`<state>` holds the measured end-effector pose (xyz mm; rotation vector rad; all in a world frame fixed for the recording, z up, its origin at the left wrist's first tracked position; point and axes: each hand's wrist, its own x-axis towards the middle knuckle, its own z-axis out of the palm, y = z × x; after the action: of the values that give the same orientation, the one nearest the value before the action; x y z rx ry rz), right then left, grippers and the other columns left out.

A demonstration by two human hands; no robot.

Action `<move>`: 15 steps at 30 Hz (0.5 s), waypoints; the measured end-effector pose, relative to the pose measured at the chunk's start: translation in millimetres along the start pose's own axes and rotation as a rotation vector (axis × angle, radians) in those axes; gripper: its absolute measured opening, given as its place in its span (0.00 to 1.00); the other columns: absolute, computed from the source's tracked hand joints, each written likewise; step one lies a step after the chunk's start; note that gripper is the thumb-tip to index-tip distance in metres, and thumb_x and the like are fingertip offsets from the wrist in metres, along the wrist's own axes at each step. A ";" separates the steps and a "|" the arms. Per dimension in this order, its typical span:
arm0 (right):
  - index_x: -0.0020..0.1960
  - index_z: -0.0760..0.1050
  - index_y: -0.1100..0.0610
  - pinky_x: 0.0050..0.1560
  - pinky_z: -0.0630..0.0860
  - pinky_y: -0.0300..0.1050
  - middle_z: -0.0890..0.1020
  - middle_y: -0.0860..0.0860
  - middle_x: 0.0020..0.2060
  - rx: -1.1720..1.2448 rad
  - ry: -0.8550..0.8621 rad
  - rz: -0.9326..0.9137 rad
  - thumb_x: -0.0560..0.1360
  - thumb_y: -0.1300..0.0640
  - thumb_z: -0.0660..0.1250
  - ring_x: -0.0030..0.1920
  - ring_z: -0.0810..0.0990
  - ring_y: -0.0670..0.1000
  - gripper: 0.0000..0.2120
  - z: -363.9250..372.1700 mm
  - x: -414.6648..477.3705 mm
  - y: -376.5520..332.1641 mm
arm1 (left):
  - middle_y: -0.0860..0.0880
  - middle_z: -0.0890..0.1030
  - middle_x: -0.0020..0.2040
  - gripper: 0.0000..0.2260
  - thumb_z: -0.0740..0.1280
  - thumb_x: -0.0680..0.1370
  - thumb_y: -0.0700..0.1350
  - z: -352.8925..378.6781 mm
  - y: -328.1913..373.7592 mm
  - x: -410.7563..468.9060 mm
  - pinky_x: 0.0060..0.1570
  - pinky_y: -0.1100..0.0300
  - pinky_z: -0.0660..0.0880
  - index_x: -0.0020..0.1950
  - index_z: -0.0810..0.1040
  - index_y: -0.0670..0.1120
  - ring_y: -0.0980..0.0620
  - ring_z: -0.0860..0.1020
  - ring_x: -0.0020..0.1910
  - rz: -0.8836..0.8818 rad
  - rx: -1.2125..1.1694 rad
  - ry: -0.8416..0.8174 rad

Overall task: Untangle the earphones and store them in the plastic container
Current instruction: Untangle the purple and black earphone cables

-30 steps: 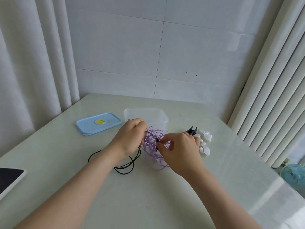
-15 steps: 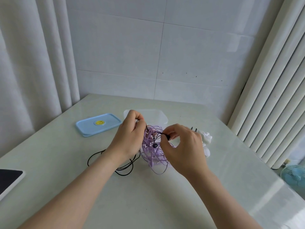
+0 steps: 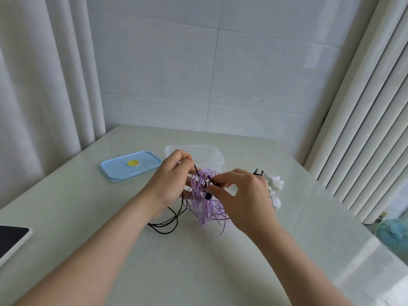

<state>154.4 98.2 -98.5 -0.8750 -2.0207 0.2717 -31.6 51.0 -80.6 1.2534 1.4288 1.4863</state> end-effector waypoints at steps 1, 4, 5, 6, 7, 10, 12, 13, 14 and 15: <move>0.48 0.88 0.47 0.47 0.75 0.36 0.85 0.41 0.38 0.002 -0.008 0.004 0.71 0.51 0.82 0.42 0.82 0.43 0.07 -0.7 0.0 -0.3 | 0.35 0.81 0.59 0.11 0.60 0.84 0.45 0.2 -1.2 0.1 0.38 0.51 0.79 0.42 0.74 0.53 0.44 0.81 0.45 0.000 -0.005 -0.009; 0.48 0.86 0.47 0.46 0.71 0.27 0.85 0.41 0.37 0.055 -0.023 0.021 0.69 0.53 0.84 0.44 0.83 0.42 0.11 -2.7 0.1 -2.2 | 0.38 0.84 0.55 0.13 0.58 0.85 0.45 0.8 -2.1 0.2 0.43 0.51 0.77 0.42 0.74 0.53 0.47 0.80 0.47 0.009 0.030 -0.031; 0.49 0.85 0.47 0.46 0.70 0.27 0.85 0.41 0.36 0.075 -0.026 0.028 0.68 0.53 0.84 0.44 0.83 0.41 0.12 -3.0 0.0 -3.1 | 0.41 0.85 0.52 0.12 0.58 0.85 0.45 1.4 -1.9 0.0 0.45 0.52 0.76 0.42 0.73 0.53 0.48 0.81 0.47 0.013 0.032 -0.036; 0.50 0.85 0.47 0.46 0.69 0.26 0.85 0.41 0.36 0.084 -0.025 0.030 0.69 0.52 0.84 0.44 0.82 0.41 0.13 -3.3 0.3 -3.9 | 0.45 0.86 0.49 0.12 0.58 0.85 0.46 2.1 -1.5 0.0 0.46 0.52 0.76 0.43 0.73 0.53 0.49 0.81 0.46 0.014 0.030 -0.040; 0.51 0.84 0.46 0.47 0.69 0.26 0.85 0.41 0.36 0.083 -0.024 0.024 0.69 0.52 0.84 0.45 0.82 0.41 0.14 -3.2 0.5 -4.3 | 0.49 0.86 0.47 0.11 0.58 0.85 0.45 2.7 -0.9 0.2 0.46 0.53 0.75 0.44 0.73 0.52 0.49 0.81 0.46 0.015 0.026 -0.039; 0.55 0.84 0.43 0.48 0.71 0.30 0.84 0.41 0.37 0.066 -0.033 -0.012 0.70 0.52 0.83 0.45 0.83 0.43 0.15 -4.2 0.9 -3.6 | 0.57 0.81 0.36 0.09 0.57 0.85 0.44 4.0 3.1 -0.9 0.47 0.53 0.74 0.47 0.72 0.49 0.52 0.80 0.44 0.014 0.021 -0.029; 0.55 0.85 0.42 0.49 0.74 0.34 0.84 0.40 0.37 0.070 -0.053 -0.022 0.71 0.51 0.82 0.45 0.82 0.44 0.15 -5.1 1.0 -3.3 | 0.58 0.72 0.33 0.08 0.59 0.83 0.46 2.7 2.1 0.1 0.49 0.51 0.71 0.45 0.72 0.49 0.50 0.76 0.45 0.026 0.028 -0.039; 0.55 0.85 0.42 0.49 0.74 0.36 0.84 0.40 0.37 0.067 -0.060 -0.031 0.71 0.51 0.82 0.45 0.82 0.44 0.15 -5.1 0.8 -3.1 | 0.57 0.70 0.34 0.07 0.60 0.81 0.48 2.3 1.3 0.6 0.49 0.49 0.69 0.44 0.73 0.51 0.49 0.73 0.45 0.027 0.037 -0.048; 0.55 0.85 0.42 0.49 0.75 0.37 0.84 0.40 0.38 0.056 -0.063 -0.043 0.71 0.51 0.82 0.45 0.82 0.44 0.15 -4.9 0.7 -2.7 | 0.56 0.68 0.35 0.06 0.60 0.79 0.50 1.9 1.8 0.2 0.49 0.49 0.69 0.43 0.73 0.52 0.48 0.71 0.45 0.024 0.047 -0.059; 0.55 0.86 0.43 0.49 0.75 0.37 0.84 0.40 0.38 0.043 -0.064 -0.051 0.71 0.51 0.82 0.44 0.82 0.44 0.14 -4.5 0.3 -2.3 | 0.56 0.68 0.35 0.07 0.61 0.78 0.51 1.7 1.4 -0.1 0.50 0.48 0.69 0.43 0.74 0.53 0.47 0.71 0.46 0.017 0.055 -0.070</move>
<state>156.8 96.2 -94.5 -0.7958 -2.0861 0.3168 -29.7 51.1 -79.4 1.3413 1.4251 1.4094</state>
